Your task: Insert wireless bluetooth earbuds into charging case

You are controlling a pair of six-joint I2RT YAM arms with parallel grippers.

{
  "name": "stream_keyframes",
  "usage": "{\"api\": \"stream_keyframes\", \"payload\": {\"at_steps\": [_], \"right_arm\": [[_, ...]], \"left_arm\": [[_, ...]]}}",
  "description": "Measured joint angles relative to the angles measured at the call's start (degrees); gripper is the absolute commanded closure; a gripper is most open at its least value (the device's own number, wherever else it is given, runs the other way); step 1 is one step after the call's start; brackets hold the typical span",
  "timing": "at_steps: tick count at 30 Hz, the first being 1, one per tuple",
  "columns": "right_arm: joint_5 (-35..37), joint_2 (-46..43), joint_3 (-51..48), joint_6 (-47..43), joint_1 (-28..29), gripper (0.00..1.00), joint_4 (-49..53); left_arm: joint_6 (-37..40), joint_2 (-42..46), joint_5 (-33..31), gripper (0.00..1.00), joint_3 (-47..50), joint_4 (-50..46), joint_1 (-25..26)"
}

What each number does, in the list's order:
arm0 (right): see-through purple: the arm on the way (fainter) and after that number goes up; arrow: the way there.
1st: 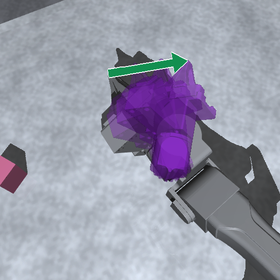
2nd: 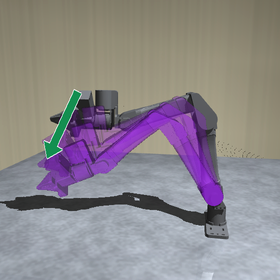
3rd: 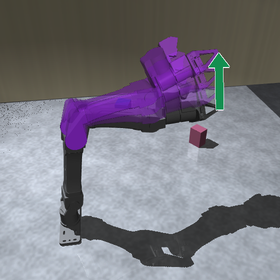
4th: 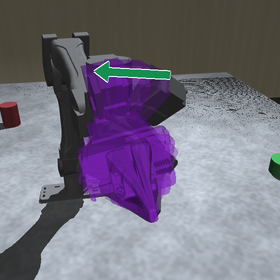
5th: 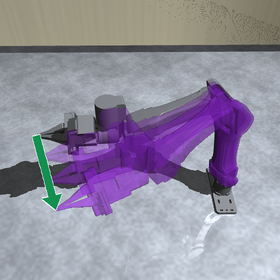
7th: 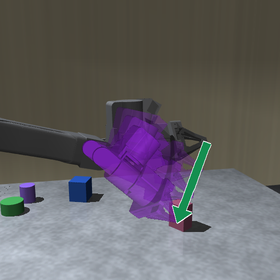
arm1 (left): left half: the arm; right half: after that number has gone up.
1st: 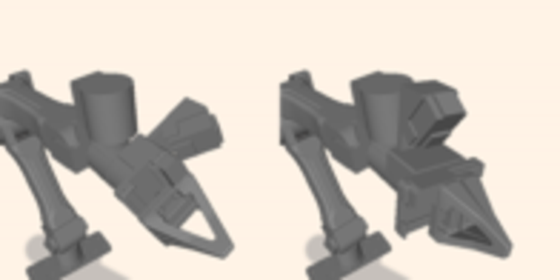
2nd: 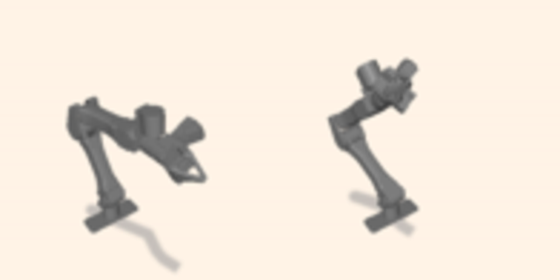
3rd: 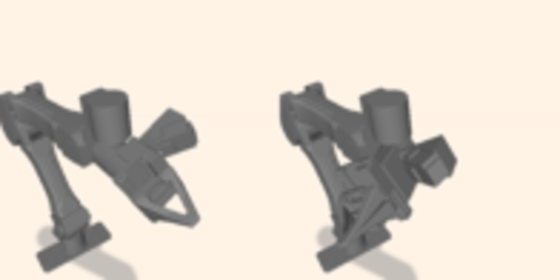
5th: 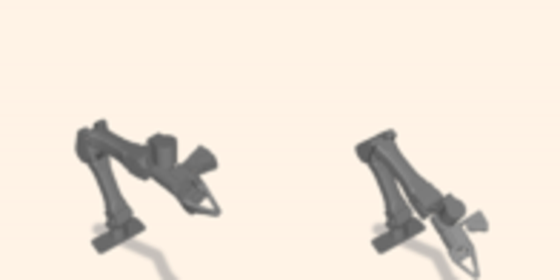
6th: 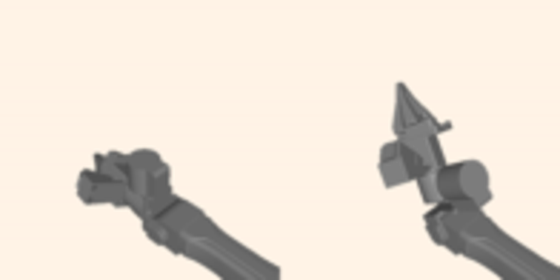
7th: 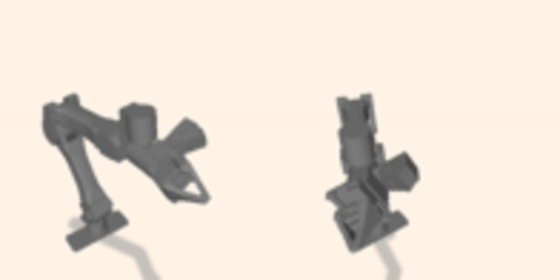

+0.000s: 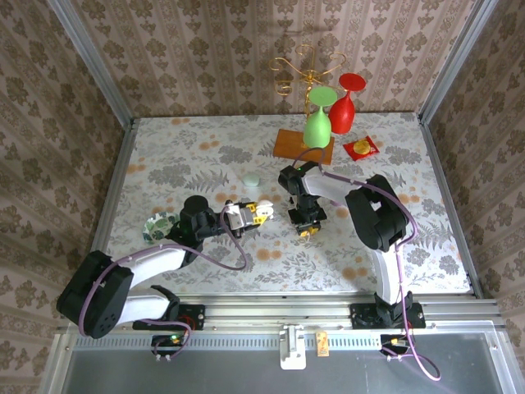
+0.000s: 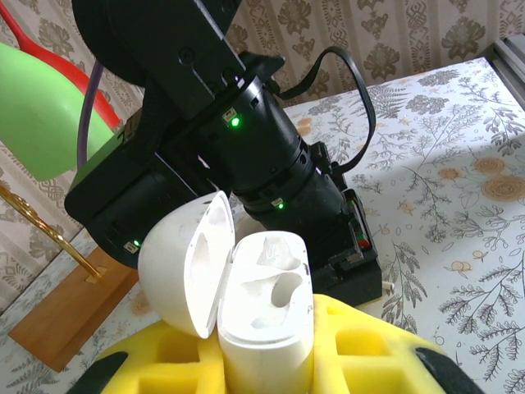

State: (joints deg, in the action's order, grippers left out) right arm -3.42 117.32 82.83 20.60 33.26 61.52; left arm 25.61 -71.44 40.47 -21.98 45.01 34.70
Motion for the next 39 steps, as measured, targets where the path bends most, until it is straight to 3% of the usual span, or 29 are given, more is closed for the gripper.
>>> {"api": "stream_keyframes", "payload": {"at_steps": [12,28,39], "right_arm": [[0.28,-16.9,-5.55,-2.45,1.01,0.76,-9.16],[6.16,-32.3,-10.36,-7.93,5.33,0.77,-25.73],[6.25,-35.95,-10.36,-11.23,9.01,0.76,-32.17]], "left_arm": [[-0.46,-2.23,0.2,0.99,0.0,1.18,-0.35],[-1.77,-3.21,0.57,0.98,-1.46,0.7,-0.35],[-9.4,-4.48,-1.97,0.98,-4.22,-0.39,-0.35]]}}
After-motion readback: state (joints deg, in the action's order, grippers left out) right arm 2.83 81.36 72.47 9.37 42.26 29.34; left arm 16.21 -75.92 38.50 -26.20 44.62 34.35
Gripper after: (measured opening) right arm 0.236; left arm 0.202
